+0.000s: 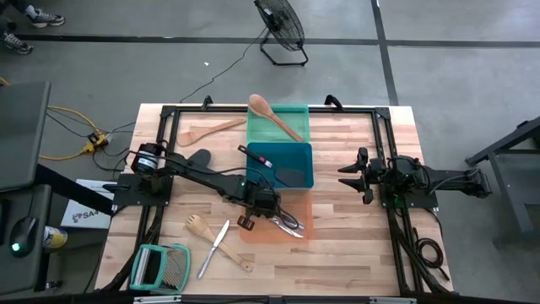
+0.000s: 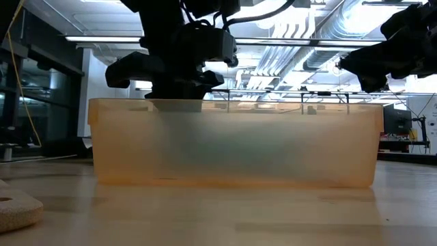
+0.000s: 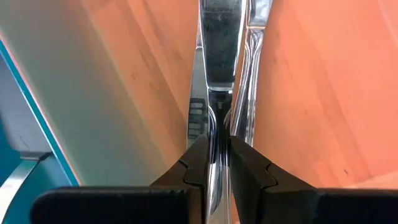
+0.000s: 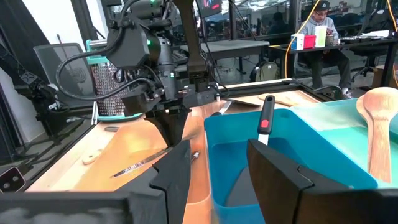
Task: Pick & Place Kitchen Items
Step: Put the silver knife into the orange bin
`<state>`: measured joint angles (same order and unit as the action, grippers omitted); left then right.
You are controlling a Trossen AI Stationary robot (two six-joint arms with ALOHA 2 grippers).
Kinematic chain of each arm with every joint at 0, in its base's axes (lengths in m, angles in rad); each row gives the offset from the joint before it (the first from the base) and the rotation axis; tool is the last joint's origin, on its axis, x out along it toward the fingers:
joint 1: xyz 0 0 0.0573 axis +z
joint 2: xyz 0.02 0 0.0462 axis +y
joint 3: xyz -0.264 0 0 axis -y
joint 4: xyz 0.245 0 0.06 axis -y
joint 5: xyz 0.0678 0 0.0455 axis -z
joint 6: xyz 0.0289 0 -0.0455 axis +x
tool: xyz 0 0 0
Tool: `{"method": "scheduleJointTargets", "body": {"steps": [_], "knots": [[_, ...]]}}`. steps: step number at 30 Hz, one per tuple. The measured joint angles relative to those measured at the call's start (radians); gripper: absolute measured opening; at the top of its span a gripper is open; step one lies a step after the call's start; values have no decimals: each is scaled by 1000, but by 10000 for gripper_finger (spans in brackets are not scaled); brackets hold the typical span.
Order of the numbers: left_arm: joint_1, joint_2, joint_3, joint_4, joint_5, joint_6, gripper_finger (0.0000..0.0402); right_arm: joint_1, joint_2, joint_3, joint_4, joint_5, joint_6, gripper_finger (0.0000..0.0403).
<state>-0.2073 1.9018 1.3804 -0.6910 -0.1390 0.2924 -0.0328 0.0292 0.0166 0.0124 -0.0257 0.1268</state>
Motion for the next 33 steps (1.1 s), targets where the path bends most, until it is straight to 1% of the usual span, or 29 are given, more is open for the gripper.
{"method": "scheduleJointTargets", "body": {"steps": [6,13,15,18,20,23,33], "knots": [[0,1,0,0,1,8,40,0,0,0,0,0,0,149],[0,45,0,17,8,20,41,0,0,0,0,0,0,149],[4,48,-4,1,6,18,41,0,0,0,-1,0,0,149],[5,63,1,23,7,18,42,0,0,0,2,0,0,149],[5,64,-3,-5,9,18,42,0,2,0,0,0,0,149],[5,73,0,16,9,18,42,0,6,0,0,0,0,149],[5,79,-1,5,18,17,42,0,10,0,0,0,0,149]]}}
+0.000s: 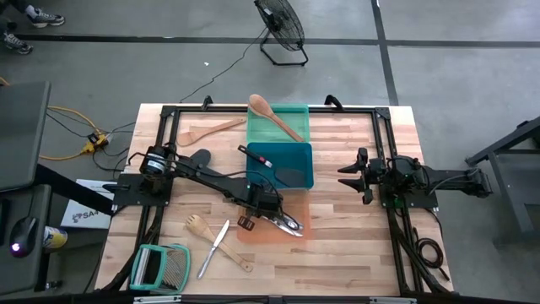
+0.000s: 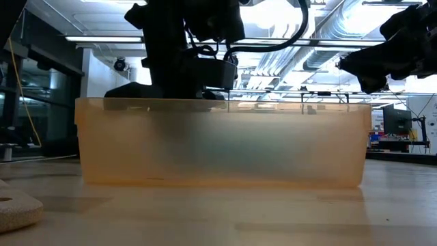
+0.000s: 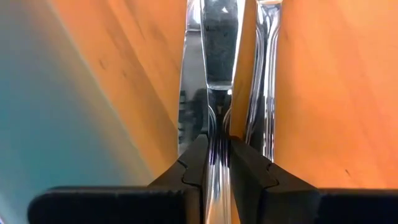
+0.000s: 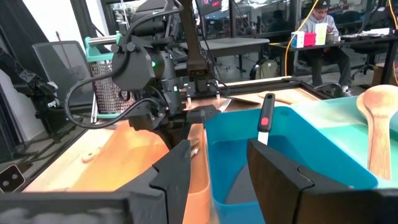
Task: Pick & Place Kitchen Items
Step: Put the silver knife into the orange bin
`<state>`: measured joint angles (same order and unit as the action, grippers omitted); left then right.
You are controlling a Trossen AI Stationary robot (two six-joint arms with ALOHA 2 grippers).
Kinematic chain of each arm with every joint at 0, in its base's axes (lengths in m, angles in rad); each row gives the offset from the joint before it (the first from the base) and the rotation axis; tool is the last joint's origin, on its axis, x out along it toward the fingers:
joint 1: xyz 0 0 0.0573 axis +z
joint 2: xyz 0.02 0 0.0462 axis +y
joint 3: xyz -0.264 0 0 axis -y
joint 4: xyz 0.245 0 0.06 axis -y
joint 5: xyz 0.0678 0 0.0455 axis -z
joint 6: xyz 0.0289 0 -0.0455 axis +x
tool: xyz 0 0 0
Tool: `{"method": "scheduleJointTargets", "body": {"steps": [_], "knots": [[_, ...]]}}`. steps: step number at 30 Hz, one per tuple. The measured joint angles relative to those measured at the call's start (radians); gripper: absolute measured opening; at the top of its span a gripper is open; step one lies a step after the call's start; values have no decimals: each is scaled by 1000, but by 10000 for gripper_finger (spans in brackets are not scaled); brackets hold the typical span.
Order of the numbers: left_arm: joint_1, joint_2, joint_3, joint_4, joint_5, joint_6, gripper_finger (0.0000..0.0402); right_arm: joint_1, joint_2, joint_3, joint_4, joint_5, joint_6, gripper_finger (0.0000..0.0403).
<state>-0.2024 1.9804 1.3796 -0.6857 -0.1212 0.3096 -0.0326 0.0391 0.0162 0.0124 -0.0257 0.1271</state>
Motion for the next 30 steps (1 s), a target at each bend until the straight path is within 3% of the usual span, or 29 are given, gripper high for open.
{"method": "scheduleJointTargets", "body": {"steps": [4,12,21,25,30], "knots": [[0,0,0,2,0,0,53,0,0,0,0,0,0,149],[0,0,0,3,0,-1,113,0,0,0,0,0,0,149],[-1,-46,10,-6,-68,-56,119,0,0,0,0,0,0,149],[-1,-87,40,-32,-88,-140,119,0,0,0,0,0,0,149],[-3,-138,68,-126,-130,-368,119,0,0,0,0,0,0,149]]}}
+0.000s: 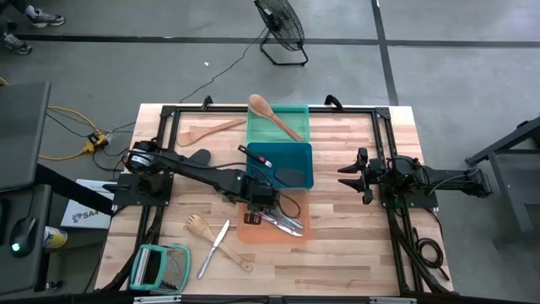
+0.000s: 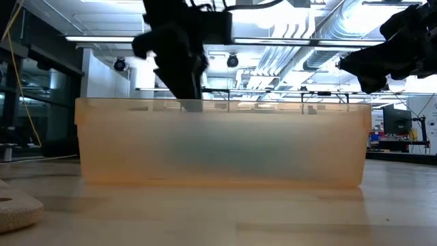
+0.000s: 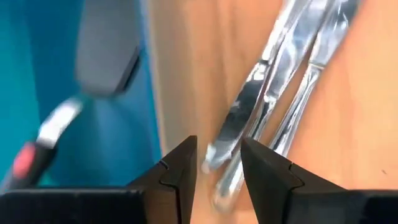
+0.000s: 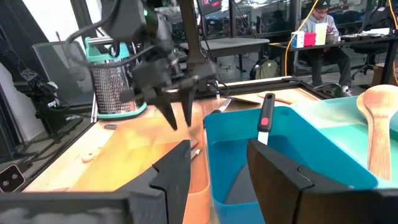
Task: Pick & Place Kitchen Items
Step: Put the silver knife into the orange bin
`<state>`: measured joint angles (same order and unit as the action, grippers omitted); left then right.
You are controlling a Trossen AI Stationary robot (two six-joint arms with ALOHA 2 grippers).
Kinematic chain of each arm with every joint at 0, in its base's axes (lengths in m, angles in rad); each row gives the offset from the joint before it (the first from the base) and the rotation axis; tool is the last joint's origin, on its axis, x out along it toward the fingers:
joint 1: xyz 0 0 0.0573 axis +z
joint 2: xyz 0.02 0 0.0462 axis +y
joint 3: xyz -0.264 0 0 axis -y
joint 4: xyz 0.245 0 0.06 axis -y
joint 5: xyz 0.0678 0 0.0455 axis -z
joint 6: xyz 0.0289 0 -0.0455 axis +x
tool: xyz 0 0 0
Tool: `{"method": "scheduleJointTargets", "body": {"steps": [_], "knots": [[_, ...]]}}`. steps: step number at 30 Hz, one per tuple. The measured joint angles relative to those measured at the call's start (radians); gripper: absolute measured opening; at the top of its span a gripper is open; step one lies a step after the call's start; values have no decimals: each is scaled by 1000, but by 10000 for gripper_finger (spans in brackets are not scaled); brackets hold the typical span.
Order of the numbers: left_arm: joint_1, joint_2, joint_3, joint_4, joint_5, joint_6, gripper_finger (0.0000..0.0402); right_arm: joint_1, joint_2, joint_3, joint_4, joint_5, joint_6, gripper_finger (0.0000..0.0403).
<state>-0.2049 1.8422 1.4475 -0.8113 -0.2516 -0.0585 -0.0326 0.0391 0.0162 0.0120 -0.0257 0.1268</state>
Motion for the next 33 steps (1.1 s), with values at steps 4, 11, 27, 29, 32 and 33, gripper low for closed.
{"method": "scheduleJointTargets", "body": {"steps": [4,11,27,29,32,33], "knots": [[-11,-41,0,-101,-5,-241,119,0,0,0,0,0,0,149],[-58,-97,-2,-317,-14,-651,119,0,0,0,0,0,0,149],[-292,-107,-4,-540,-9,-1285,119,0,0,0,1,0,0,149],[-320,-107,-4,-539,8,-1336,120,0,0,0,0,0,0,149],[-360,-107,-4,-520,10,-1364,120,0,0,0,0,0,0,149],[-371,-107,-4,-514,10,-1369,120,0,0,0,0,0,0,149]]}}
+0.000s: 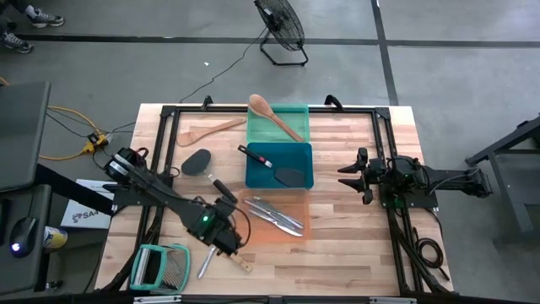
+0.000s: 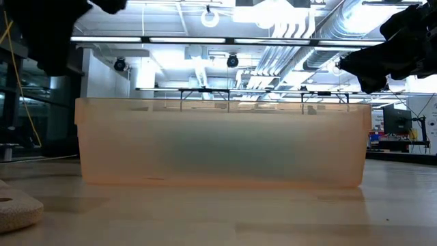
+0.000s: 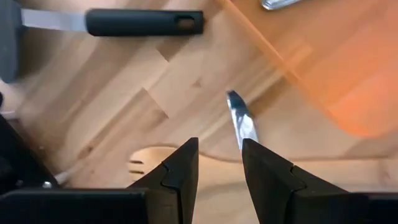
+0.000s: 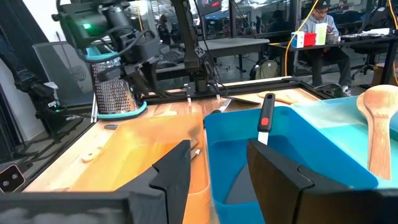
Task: Pick & Place Kitchen Items
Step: Put the silver knife into the orange bin
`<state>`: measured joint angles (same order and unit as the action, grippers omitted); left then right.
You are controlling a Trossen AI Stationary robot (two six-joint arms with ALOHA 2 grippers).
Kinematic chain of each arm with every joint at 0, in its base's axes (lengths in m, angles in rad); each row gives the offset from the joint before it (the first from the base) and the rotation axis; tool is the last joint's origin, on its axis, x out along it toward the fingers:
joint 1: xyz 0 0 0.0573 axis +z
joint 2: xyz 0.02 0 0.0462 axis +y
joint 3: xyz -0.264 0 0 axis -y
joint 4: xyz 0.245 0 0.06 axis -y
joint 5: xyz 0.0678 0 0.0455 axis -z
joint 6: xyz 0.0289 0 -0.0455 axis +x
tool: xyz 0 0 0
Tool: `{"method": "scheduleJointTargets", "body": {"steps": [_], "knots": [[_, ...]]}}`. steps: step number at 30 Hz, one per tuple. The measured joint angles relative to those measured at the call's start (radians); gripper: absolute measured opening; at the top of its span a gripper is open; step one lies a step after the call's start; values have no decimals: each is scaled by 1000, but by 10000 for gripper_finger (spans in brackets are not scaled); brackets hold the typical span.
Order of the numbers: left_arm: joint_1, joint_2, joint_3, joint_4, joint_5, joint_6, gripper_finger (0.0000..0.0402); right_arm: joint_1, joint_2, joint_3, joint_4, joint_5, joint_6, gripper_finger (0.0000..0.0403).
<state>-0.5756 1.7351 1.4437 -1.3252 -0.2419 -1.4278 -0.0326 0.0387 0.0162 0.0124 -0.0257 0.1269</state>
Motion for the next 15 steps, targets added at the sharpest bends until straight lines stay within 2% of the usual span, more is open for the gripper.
{"method": "scheduleJointTargets", "body": {"steps": [10,15], "knots": [[-126,1,-2,11,39,-109,120,0,0,0,0,0,0,149],[-182,2,-49,116,52,-167,120,0,0,0,0,0,0,149]]}}
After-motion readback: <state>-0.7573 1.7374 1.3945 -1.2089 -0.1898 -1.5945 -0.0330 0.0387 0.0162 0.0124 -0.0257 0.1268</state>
